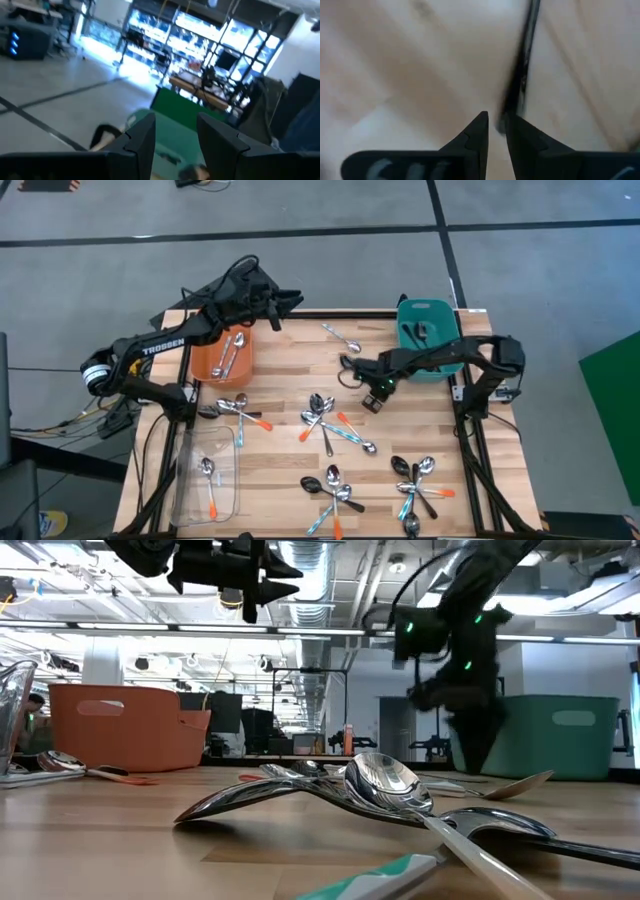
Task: Sort silverware by color (type)
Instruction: Put the black spoon into the green bin
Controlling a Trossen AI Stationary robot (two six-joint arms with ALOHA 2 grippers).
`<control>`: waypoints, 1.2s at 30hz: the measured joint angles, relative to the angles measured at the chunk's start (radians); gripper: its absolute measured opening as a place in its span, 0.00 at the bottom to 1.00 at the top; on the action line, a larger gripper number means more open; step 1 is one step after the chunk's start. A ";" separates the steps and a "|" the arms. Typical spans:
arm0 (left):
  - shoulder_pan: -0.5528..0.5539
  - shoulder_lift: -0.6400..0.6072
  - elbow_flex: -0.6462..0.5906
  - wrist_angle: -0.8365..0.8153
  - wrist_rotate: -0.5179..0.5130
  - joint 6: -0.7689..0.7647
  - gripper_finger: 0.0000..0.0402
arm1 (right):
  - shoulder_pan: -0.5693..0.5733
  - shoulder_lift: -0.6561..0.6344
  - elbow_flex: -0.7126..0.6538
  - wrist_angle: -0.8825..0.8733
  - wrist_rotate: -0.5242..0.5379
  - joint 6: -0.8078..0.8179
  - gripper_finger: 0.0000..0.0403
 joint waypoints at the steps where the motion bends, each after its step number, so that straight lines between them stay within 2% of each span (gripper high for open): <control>1: -0.001 0.000 0.000 -0.014 0.012 0.000 0.32 | 0.012 -0.024 0.003 0.000 0.003 0.008 0.23; 4: -0.004 0.000 0.000 -0.053 0.034 -0.011 0.32 | 0.019 -0.080 0.008 0.019 0.054 0.012 0.23; 6: -0.005 0.000 0.000 -0.078 0.051 -0.021 0.32 | 0.008 -0.084 0.006 0.065 0.107 0.022 0.23; 8: -0.005 0.000 0.000 -0.088 0.079 -0.023 0.32 | -0.021 -0.082 0.007 0.107 0.113 0.023 0.25; 15: -0.005 -0.018 0.000 -0.093 0.121 -0.014 0.32 | -0.041 0.047 0.008 0.108 0.001 -0.147 0.37; 19: 0.000 -0.044 0.000 -0.103 0.118 0.019 0.32 | -0.032 0.114 0.020 0.119 -0.010 -0.197 0.45; 22: 0.000 -0.059 0.000 -0.122 0.099 0.061 0.32 | -0.037 0.150 0.026 0.115 -0.007 -0.204 0.46; 26: 0.000 -0.067 0.000 -0.136 0.082 0.082 0.32 | -0.041 0.172 0.050 0.094 -0.008 -0.210 0.38; 32: 0.020 -0.067 0.000 -0.135 0.070 0.109 0.32 | -0.075 0.186 0.143 0.032 -0.025 -0.286 0.07; 34: 0.032 -0.067 0.000 -0.135 0.056 0.113 0.32 | -0.098 0.194 0.197 0.014 -0.031 -0.286 0.04; 36: 0.050 -0.067 0.000 -0.127 0.056 0.111 0.32 | -0.128 0.195 0.271 -0.054 -0.089 -0.237 0.05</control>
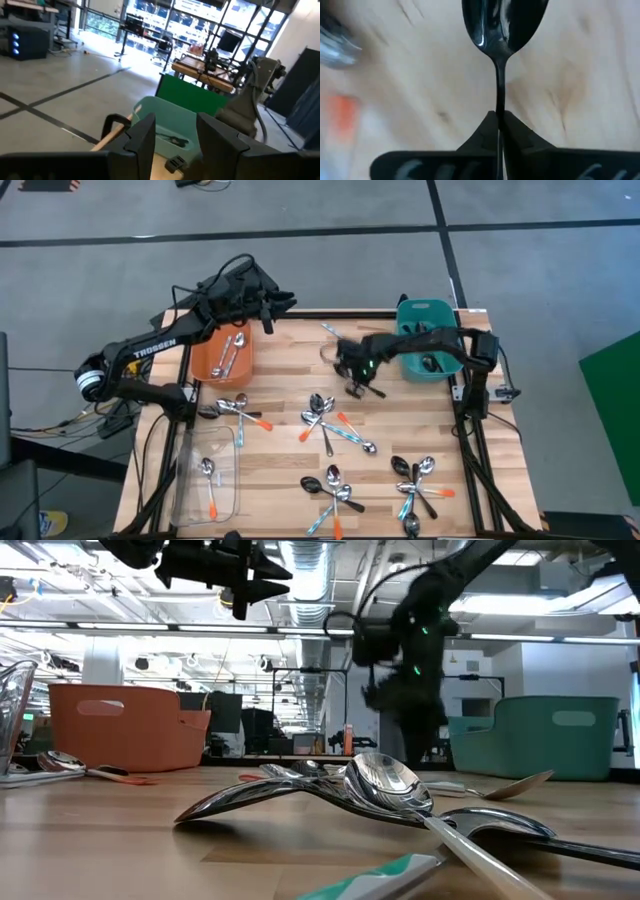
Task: Sort silverware by color (type)
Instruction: Put the black spoon into the green bin, then put the white blue spoon into the orange bin
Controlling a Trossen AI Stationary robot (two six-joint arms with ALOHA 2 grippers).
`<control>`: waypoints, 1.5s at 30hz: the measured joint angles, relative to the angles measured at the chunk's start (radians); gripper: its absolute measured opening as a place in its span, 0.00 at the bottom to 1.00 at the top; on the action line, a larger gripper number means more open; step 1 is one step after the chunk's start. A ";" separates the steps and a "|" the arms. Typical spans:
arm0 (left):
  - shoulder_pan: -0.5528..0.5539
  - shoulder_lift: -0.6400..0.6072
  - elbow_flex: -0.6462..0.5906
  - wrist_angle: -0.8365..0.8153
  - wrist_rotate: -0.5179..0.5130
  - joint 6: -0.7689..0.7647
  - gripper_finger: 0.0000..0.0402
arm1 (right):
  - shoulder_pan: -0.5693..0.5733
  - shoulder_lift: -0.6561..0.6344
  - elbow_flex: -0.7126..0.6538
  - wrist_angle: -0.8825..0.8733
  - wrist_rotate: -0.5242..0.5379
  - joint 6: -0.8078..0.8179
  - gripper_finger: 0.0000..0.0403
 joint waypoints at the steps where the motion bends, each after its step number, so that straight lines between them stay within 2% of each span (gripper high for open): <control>1: 0.010 0.000 0.000 0.003 0.006 -0.007 0.32 | -0.013 -0.025 0.030 -0.042 -0.025 0.028 0.05; 3: 0.035 0.000 0.000 0.009 0.037 -0.017 0.32 | -0.024 -0.091 0.070 -0.078 -0.028 0.042 0.05; 7: 0.068 0.000 0.008 0.018 0.068 -0.051 0.32 | -0.053 -0.216 0.087 0.011 -0.006 0.043 0.02; 10: 0.080 0.001 0.028 0.013 0.072 -0.091 0.32 | -0.118 -0.309 0.085 -0.040 0.008 0.041 0.02; 13: 0.090 0.001 0.067 0.014 0.096 -0.139 0.32 | -0.185 -0.396 0.085 -0.169 0.104 0.034 0.02; 16: 0.096 0.001 0.100 0.013 0.112 -0.099 0.32 | -0.249 -0.475 0.067 -0.251 0.211 0.011 0.02; 23: 0.097 0.002 0.108 -0.109 0.017 -0.041 0.32 | -0.404 -0.604 -0.067 -0.249 0.317 0.002 0.02; 29: 0.112 0.008 0.108 -0.363 -0.058 -0.030 0.32 | -0.520 -0.631 -0.210 -0.245 0.291 -0.048 0.03; 32: 0.105 0.007 0.108 -0.433 -0.081 -0.040 0.32 | -0.549 -0.624 -0.277 -0.209 0.263 -0.086 0.08; 36: 0.085 0.008 0.108 -0.475 -0.111 -0.096 0.32 | -0.552 -0.610 -0.304 -0.162 0.242 -0.103 0.23; 41: 0.036 0.004 0.108 -0.526 -0.099 -0.115 0.32 | -0.552 -0.617 -0.237 -0.146 0.244 -0.073 0.44; 45: -0.019 -0.005 0.108 -0.550 -0.137 -0.136 0.32 | -0.516 -0.619 -0.180 0.039 0.174 -0.070 0.52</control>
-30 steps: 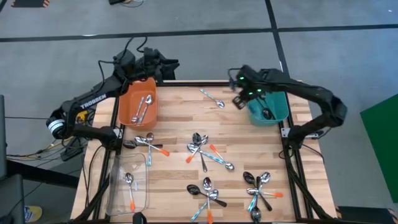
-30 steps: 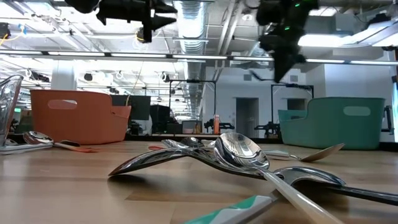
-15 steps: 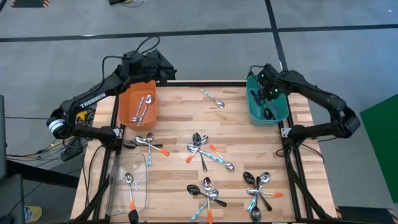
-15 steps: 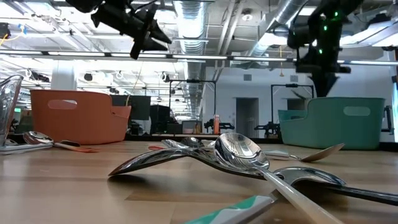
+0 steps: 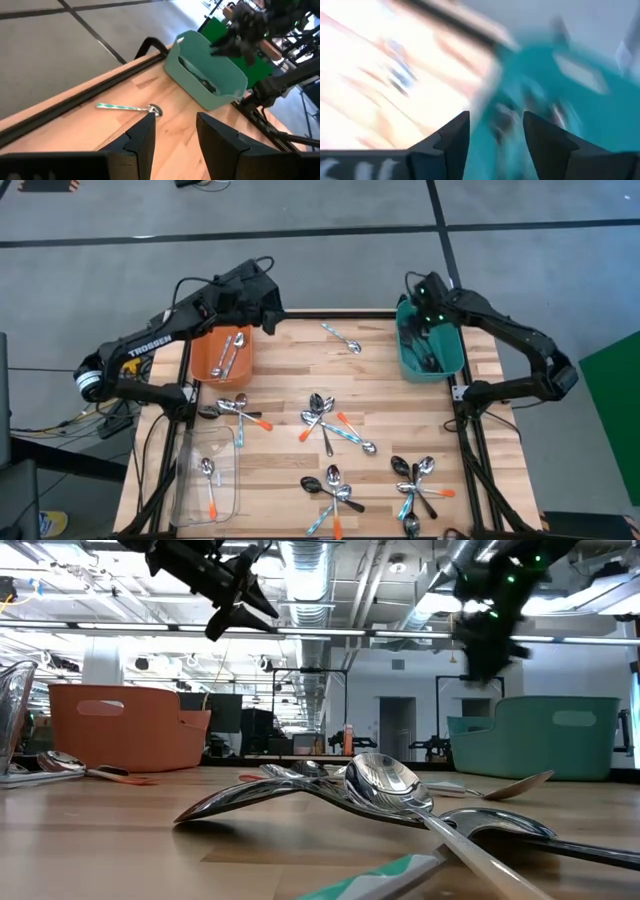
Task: Sort silverware by color (type)
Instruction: Put the white blue spoon into the orange bin
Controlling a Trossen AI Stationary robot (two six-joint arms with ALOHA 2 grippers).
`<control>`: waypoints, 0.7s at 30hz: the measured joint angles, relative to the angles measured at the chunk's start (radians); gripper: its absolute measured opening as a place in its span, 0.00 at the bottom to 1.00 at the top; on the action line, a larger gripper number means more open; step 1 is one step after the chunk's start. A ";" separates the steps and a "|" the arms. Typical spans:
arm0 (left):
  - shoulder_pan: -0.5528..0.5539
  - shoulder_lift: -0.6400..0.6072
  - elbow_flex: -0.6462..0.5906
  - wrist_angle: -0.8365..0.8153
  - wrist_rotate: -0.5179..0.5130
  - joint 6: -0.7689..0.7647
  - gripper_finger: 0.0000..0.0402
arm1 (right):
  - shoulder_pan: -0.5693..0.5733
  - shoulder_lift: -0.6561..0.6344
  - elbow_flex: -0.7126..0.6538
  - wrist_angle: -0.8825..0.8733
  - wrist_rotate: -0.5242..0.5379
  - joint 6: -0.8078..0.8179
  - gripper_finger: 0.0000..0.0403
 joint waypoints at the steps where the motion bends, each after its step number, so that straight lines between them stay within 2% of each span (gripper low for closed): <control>1: -0.013 -0.004 0.000 0.000 -0.013 0.006 0.32 | 0.016 0.005 0.002 0.088 -0.029 -0.019 0.52; 5: -0.071 -0.009 0.000 0.006 -0.069 0.072 0.32 | 0.068 0.100 0.008 0.385 -0.124 -0.070 0.47; 7: -0.096 -0.008 0.000 0.004 -0.071 0.067 0.32 | 0.077 0.183 0.041 0.408 -0.157 -0.048 0.43; 14: -0.188 -0.008 0.000 -0.016 -0.157 0.027 0.32 | 0.132 0.499 0.219 0.255 -0.168 -0.061 0.32; 21: -0.242 -0.008 0.000 -0.151 -0.236 -0.004 0.32 | 0.164 0.695 0.393 0.098 -0.172 -0.111 0.37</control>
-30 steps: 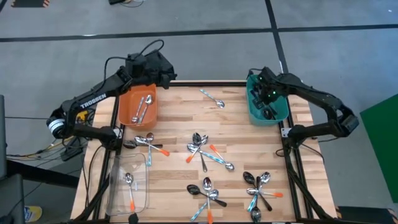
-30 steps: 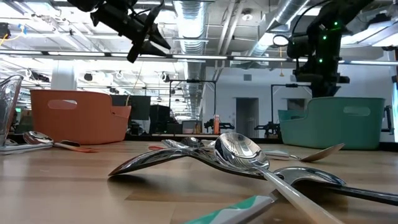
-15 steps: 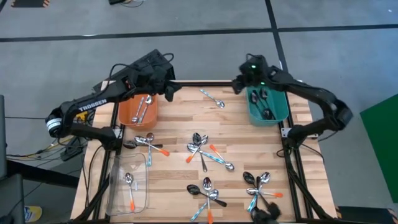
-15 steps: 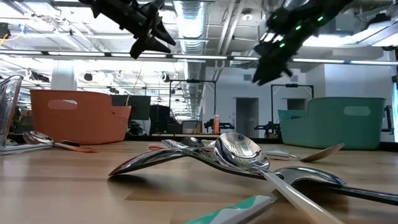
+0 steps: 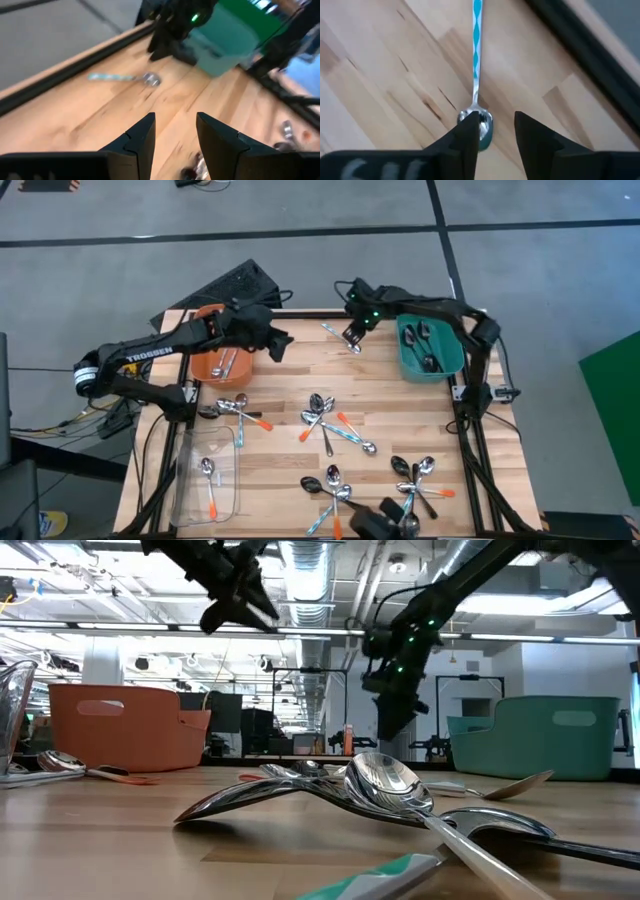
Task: Sort silverware by color (type)
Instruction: Put the white blue spoon into the orange bin
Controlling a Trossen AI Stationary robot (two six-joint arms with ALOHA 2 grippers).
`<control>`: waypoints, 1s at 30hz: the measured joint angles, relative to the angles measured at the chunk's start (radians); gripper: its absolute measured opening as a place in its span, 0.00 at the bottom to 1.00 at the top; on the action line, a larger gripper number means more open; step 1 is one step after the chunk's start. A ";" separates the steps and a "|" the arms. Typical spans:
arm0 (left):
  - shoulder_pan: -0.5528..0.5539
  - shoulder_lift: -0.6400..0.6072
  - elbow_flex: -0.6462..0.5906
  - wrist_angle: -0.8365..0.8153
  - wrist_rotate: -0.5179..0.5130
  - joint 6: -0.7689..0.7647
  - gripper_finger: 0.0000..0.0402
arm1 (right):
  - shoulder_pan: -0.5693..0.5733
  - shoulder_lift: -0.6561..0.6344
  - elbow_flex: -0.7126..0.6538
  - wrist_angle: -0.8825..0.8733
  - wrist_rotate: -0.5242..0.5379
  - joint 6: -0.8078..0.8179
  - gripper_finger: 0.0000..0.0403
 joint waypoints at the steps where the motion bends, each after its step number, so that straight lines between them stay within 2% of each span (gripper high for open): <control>1: 0.000 0.000 0.000 -0.028 -0.011 -0.009 0.32 | 0.000 0.022 0.022 -0.025 -0.001 -0.008 0.39; 7: 0.000 0.000 0.000 -0.121 -0.044 -0.021 0.32 | 0.008 0.138 0.111 -0.138 -0.034 -0.061 0.44; 12: 0.000 0.000 0.000 -0.122 -0.053 -0.021 0.32 | 0.026 0.176 0.139 -0.170 -0.077 -0.119 0.44; 19: 0.001 0.000 0.000 -0.122 -0.075 -0.019 0.32 | 0.042 0.210 0.142 -0.178 -0.073 -0.162 0.42; 25: 0.001 0.000 0.000 -0.149 -0.078 -0.022 0.32 | 0.046 0.255 0.148 -0.236 -0.071 -0.162 0.31; 30: 0.001 0.000 0.000 -0.166 -0.082 -0.063 0.32 | 0.049 0.237 0.141 -0.251 -0.083 -0.173 0.12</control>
